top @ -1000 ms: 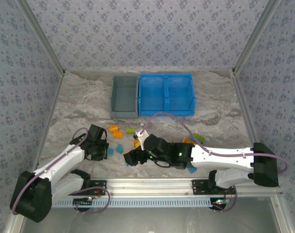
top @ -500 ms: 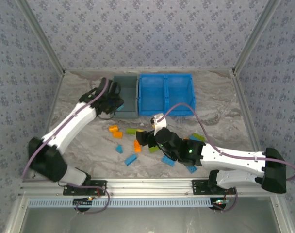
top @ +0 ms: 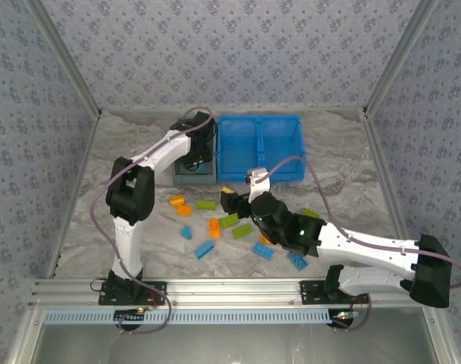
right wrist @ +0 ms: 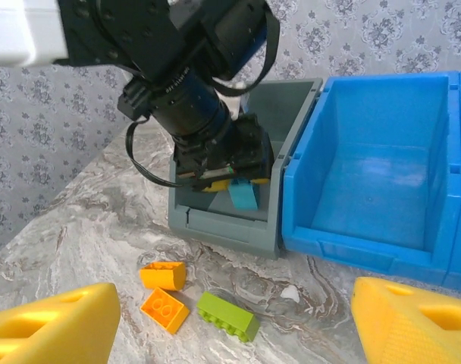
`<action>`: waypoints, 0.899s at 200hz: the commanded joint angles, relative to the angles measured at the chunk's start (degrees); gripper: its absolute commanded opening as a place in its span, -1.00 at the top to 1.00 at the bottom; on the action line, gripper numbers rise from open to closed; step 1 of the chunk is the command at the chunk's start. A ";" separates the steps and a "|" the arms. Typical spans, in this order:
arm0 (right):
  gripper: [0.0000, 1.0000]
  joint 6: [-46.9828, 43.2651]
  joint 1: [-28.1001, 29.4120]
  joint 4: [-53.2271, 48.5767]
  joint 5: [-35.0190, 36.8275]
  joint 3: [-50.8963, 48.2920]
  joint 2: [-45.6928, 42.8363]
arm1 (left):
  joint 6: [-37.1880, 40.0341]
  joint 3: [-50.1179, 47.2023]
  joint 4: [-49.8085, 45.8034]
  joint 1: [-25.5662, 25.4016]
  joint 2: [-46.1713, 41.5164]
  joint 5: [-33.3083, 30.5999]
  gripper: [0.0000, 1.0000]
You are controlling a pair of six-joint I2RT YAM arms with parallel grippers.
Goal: Sort the legos into containers by color
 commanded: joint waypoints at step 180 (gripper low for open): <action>-0.60 30.59 -21.04 -54.26 -2.46 3.16 -10.67 | 8.87 -3.08 -1.45 1.03 -16.66 1.61 0.07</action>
